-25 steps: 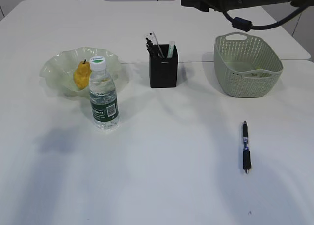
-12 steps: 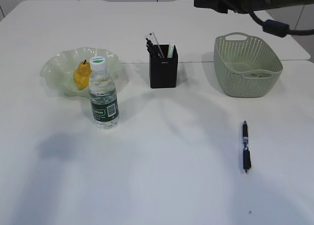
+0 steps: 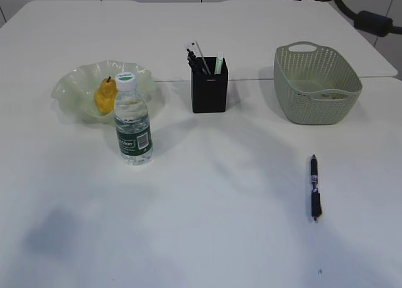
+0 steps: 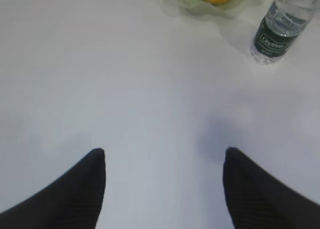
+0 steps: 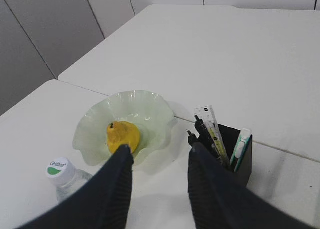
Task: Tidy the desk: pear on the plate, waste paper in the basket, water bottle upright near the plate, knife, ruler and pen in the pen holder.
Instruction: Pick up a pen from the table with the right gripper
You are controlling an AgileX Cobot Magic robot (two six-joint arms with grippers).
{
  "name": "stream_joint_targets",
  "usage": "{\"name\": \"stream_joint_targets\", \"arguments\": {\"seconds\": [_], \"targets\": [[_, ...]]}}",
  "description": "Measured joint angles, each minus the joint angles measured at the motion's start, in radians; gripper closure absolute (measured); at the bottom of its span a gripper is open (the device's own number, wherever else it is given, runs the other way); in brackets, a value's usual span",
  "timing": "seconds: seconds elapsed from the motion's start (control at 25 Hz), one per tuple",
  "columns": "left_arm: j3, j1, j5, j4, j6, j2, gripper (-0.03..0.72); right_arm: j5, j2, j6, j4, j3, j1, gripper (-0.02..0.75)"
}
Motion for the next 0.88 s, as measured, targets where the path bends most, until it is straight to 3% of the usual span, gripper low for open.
{"name": "stream_joint_targets", "arguments": {"seconds": [0.88], "targets": [[0.004,0.0,-0.006,0.023,0.002,-0.034,0.167,-0.01,-0.007,0.001,0.0,0.0,0.0,0.452]]}}
